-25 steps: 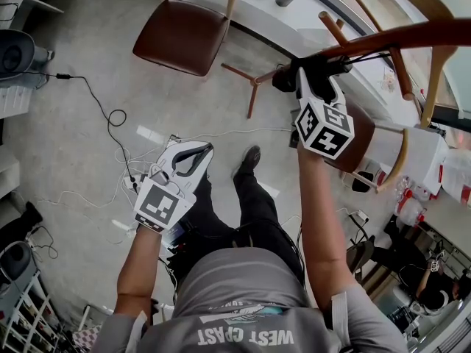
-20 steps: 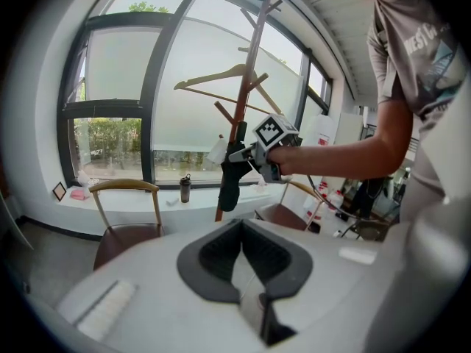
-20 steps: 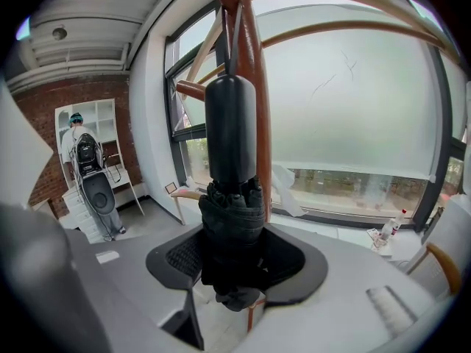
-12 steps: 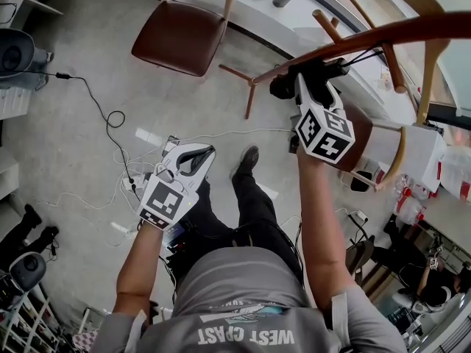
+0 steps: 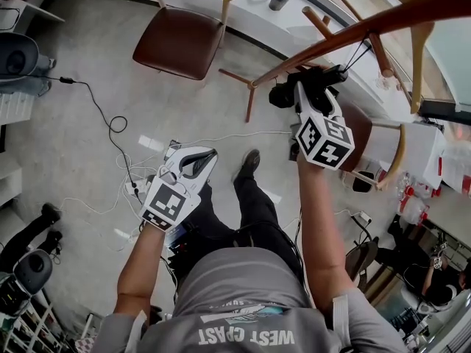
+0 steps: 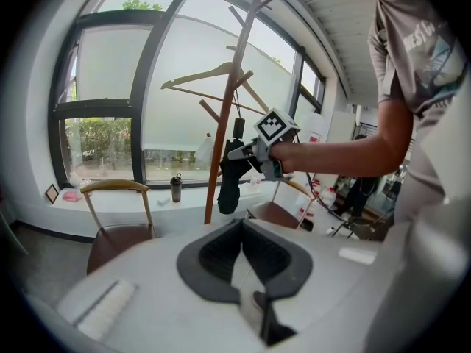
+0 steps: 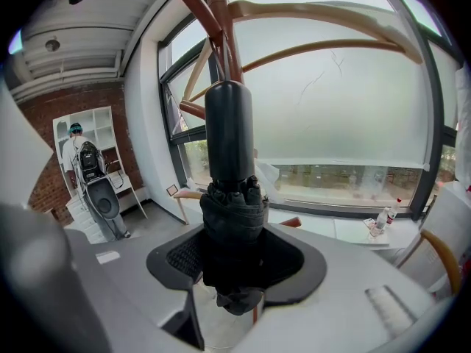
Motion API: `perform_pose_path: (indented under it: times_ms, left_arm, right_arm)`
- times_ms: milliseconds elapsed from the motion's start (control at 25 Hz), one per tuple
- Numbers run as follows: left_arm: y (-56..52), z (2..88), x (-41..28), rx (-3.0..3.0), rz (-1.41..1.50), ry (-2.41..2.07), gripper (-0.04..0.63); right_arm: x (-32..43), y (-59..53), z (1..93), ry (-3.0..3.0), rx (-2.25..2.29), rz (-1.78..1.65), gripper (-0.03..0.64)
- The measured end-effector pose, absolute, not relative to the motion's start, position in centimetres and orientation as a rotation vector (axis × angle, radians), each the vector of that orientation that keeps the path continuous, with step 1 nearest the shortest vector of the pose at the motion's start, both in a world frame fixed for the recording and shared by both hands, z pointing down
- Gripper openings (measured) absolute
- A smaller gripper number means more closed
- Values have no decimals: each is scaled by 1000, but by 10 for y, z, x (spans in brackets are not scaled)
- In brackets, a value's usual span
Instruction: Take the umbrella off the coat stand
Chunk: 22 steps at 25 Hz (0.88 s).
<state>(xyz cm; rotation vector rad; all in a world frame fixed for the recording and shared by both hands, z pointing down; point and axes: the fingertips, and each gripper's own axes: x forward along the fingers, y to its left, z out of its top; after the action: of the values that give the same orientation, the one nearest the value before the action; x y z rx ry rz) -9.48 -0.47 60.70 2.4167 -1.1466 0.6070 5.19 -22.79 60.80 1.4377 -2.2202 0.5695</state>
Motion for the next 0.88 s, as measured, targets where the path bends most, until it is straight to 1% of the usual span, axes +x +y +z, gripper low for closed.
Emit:
perform_pose_path:
  times_ms: [520, 880]
  left_arm:
    - [-1, 610, -57, 2449, 613, -1061, 2]
    - [5, 605, -37, 2454, 637, -1003, 3]
  right_arm:
    - [76, -216, 598, -2219, 1456, 561, 217]
    - [90, -212, 591, -2230, 1466, 621, 216]
